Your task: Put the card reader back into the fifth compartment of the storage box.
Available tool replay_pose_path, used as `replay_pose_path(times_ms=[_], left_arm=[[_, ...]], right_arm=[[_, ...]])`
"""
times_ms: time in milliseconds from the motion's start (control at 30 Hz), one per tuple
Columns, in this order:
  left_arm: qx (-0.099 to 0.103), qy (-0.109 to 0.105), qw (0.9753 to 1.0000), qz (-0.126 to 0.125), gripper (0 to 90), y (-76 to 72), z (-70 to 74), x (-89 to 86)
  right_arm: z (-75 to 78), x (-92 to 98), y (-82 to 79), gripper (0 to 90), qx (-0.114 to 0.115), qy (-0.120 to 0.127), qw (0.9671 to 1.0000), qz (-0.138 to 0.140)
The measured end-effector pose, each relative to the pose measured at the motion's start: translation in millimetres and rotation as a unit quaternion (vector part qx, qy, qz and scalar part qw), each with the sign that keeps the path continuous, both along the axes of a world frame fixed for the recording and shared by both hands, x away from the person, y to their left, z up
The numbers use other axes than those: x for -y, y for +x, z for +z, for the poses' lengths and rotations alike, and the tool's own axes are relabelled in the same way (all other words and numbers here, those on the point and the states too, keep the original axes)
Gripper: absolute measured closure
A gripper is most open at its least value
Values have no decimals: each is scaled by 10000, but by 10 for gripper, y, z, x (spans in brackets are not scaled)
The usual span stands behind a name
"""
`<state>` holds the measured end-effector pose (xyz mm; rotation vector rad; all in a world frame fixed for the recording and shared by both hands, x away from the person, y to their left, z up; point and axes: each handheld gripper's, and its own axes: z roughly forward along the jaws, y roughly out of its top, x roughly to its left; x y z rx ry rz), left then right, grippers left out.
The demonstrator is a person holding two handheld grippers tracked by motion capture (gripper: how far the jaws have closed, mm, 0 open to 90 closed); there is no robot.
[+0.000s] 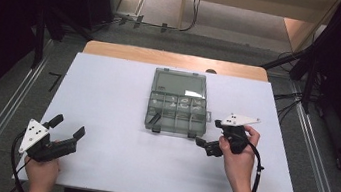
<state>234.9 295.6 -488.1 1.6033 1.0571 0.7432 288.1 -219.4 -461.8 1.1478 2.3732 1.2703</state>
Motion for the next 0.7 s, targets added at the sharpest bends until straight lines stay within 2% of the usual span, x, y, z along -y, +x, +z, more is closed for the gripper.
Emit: replay_pose_path(times_ms=[700], left_arm=[[10, 8, 10000, 4, 136, -4, -1, 4]], right_arm=[[-61, 309, -133, 0, 18, 70, 9996, -290]])
